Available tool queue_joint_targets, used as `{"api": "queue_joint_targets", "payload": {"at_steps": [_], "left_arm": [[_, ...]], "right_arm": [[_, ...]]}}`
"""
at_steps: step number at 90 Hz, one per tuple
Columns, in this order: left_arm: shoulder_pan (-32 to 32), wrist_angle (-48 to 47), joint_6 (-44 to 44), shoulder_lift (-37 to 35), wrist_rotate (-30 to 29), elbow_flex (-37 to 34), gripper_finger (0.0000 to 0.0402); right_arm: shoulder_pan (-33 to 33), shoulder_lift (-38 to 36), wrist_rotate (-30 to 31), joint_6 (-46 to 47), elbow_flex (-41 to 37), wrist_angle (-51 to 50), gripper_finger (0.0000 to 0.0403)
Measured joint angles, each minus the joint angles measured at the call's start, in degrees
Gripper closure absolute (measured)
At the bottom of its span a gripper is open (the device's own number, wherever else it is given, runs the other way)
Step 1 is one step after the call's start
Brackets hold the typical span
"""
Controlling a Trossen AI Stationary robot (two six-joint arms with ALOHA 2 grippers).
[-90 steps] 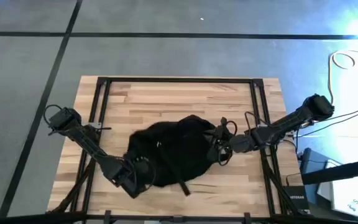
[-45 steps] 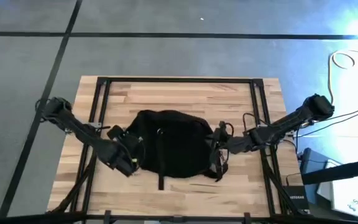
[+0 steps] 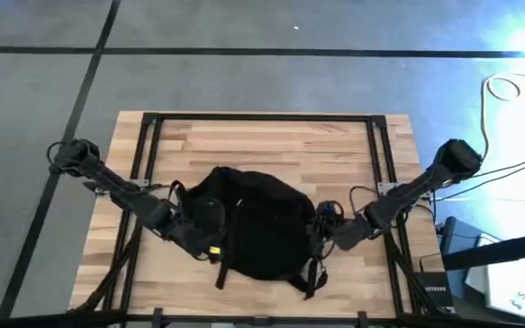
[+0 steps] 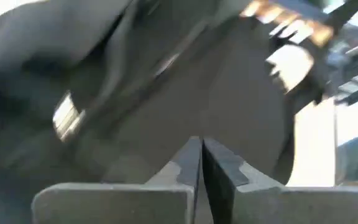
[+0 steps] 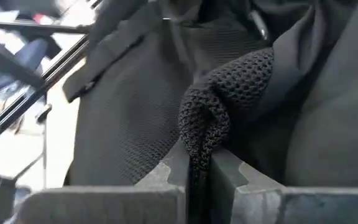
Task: Unpack backpack
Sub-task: Close the black backpack
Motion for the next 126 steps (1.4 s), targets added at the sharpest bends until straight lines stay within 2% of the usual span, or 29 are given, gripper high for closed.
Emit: {"api": "queue_joint_targets", "payload": {"at_steps": [12, 21, 33, 43, 53, 73, 83, 89, 95, 100, 114, 126], "left_arm": [[2.4, 14.1, 9.9, 2.3, 4.2, 0.0, 0.0400], [4.9, 19.6, 12.4, 5.2, 9.5, 0.1, 0.0400], [6.8, 22.6, 12.5, 11.0, 12.3, 0.1, 0.0400], [7.4, 24.1, 12.4, 15.5, 14.3, 0.1, 0.0400], [7.3, 25.0, 11.9, 18.0, 14.2, 0.0, 0.0400], [7.2, 25.1, 13.3, 18.0, 14.0, 0.0, 0.0400], [7.0, 25.1, 14.7, 17.8, 14.1, 0.0, 0.0400], [7.0, 25.0, 14.9, 17.8, 14.1, 0.0, 0.0400], [7.0, 25.1, 15.0, 17.8, 14.1, 0.0, 0.0400], [7.0, 25.1, 15.1, 17.8, 14.1, 0.0, 0.0400], [7.0, 25.2, 15.8, 17.8, 14.1, 0.0, 0.0400], [7.0, 25.5, 16.5, 17.8, 13.7, 0.0, 0.0400]], "right_arm": [[0.3, 6.5, 3.7, -2.0, 0.0, 10.2, 0.0384], [0.3, 9.2, 3.9, -12.3, 1.1, 16.0, 0.0367], [2.2, 9.3, 5.0, -27.8, 4.4, 16.1, 0.0325], [4.5, 9.2, 5.1, -42.5, 8.8, 13.8, 0.0271], [5.9, 9.2, 7.4, -53.6, 11.6, 6.3, 0.0216], [5.7, 9.2, 19.4, -61.1, 14.3, -9.7, 0.0127], [5.9, 9.3, 27.1, -65.4, 17.3, -10.8, 0.0100], [5.8, 9.3, 29.1, -65.7, 20.4, -10.5, 0.0094], [5.8, 9.3, 28.6, -65.9, 23.7, -11.1, 0.0093], [5.8, 9.3, 25.8, -65.9, 26.0, -11.7, 0.0095], [1.7, 9.3, 7.6, -64.9, 25.9, -12.8, 0.0115], [-3.4, 10.8, 1.7, -61.3, 22.5, -11.9, 0.0129]]}}
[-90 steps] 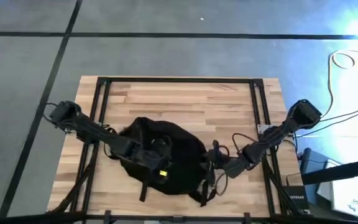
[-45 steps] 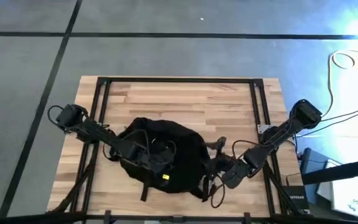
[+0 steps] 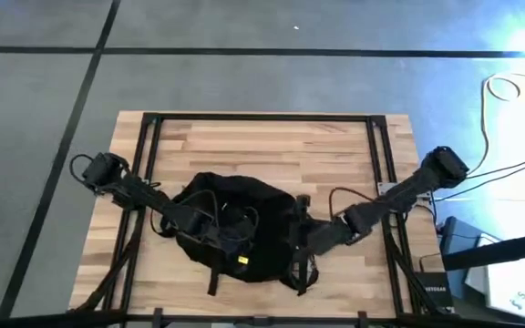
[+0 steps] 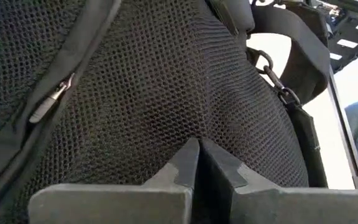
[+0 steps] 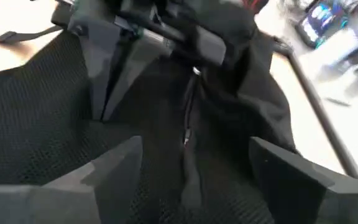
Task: Unpack backpack
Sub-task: Close the black backpack
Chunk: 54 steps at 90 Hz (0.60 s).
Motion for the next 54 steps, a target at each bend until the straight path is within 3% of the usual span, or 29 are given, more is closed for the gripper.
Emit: {"api": "queue_joint_targets", "payload": {"at_steps": [27, 37, 54], "left_arm": [[-0.2, 0.0, -0.2, 0.0, -1.3, 0.0, 0.0400], [-0.2, 0.1, -1.7, 0.0, -3.1, 0.0, 0.0400], [-0.1, 0.4, -3.8, 0.0, -3.5, 0.0, 0.0400]], "right_arm": [[-4.5, 4.4, -9.4, 1.8, -2.9, -0.3, 0.0132], [-4.4, 6.9, -9.9, 1.8, -3.1, -0.6, 0.0134], [-4.5, 10.8, -11.0, 3.5, -2.9, -2.4, 0.0181]]}}
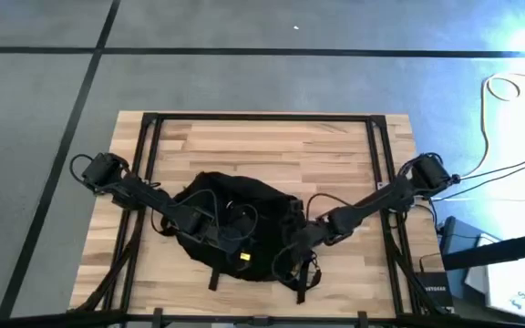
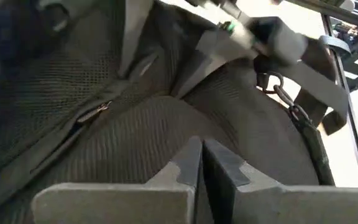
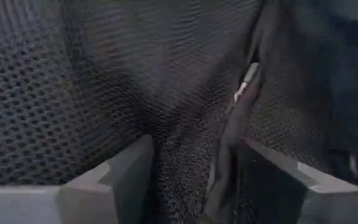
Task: Unpack backpack
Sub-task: Close the black backpack
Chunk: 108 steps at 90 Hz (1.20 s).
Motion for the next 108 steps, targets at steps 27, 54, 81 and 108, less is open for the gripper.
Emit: {"api": "queue_joint_targets", "payload": {"at_steps": [27, 54, 81, 108], "left_arm": [[-0.6, -0.6, 0.0, 0.0, 0.0, 0.0, 0.0400], [-0.5, -0.2, -0.4, 0.0, -9.6, 0.0, 0.0400], [2.4, -0.1, -1.8, 0.0, -16.5, 0.0, 0.0400], [3.4, -0.3, -2.5, 0.0, -8.4, 0.0, 0.0400]], "right_arm": [[-1.9, 2.3, 2.0, 7.4, 0.0, -1.7, 0.0221], [-2.5, 2.2, -5.3, 11.7, -0.2, 0.4, 0.0332], [1.4, 1.5, 1.2, 11.9, 3.5, -0.6, 0.0401], [6.0, -3.9, 8.7, 8.5, 6.4, -4.4, 0.0402]]}}
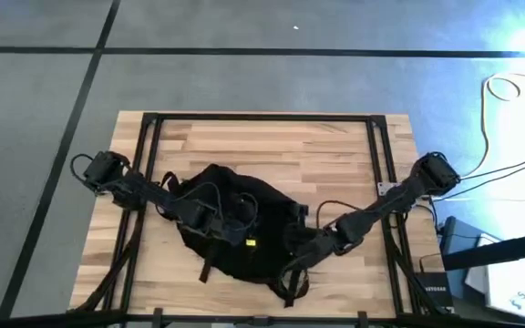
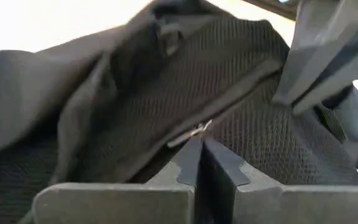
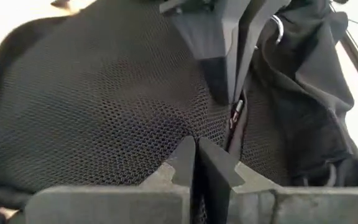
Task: Unpack backpack
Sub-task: Close the black backpack
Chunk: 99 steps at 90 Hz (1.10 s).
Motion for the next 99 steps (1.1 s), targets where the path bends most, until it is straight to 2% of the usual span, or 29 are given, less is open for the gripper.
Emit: {"api": "queue_joint_targets", "payload": {"at_steps": [18, 30, 46, 52, 60, 70, 80, 99], "left_arm": [[-2.2, -0.3, 0.6, 0.0, 2.6, 0.0, 0.0400], [-3.3, -0.8, 1.6, 0.0, 5.1, 0.0, 0.0400], [-4.0, -1.8, 1.4, 0.4, 5.1, 0.0, 0.0400], [-4.0, -1.9, 0.5, 1.2, 4.7, 0.0, 0.0400], [-4.0, -1.5, -0.9, 2.9, 4.6, 0.0, 0.0400], [-4.2, -0.6, -2.5, 5.2, 4.4, 0.0, 0.0400], [-4.3, 2.5, -2.9, 5.9, 4.2, 0.0, 0.0400], [-4.3, 6.1, 0.4, 5.9, 4.7, 0.0, 0.0400]], "right_arm": [[1.4, -0.9, -3.0, 0.7, 0.0, -0.1, 0.0400], [1.4, -0.9, -0.5, 0.4, 0.1, -0.7, 0.0372], [1.3, -0.9, -0.1, -6.5, 0.1, -0.1, 0.0273], [1.3, -0.9, 5.6, -7.1, 0.2, -3.8, 0.0224], [-0.1, -1.0, 12.7, -0.1, 0.2, -13.4, 0.0159], [-2.9, -1.5, 12.0, 10.4, 0.1, -23.5, 0.0105], [-2.8, -1.5, 9.4, 12.7, 0.0, -24.7, 0.0098], [-5.9, -1.5, 3.3, 12.1, -4.7, -14.8, 0.0136]]}}
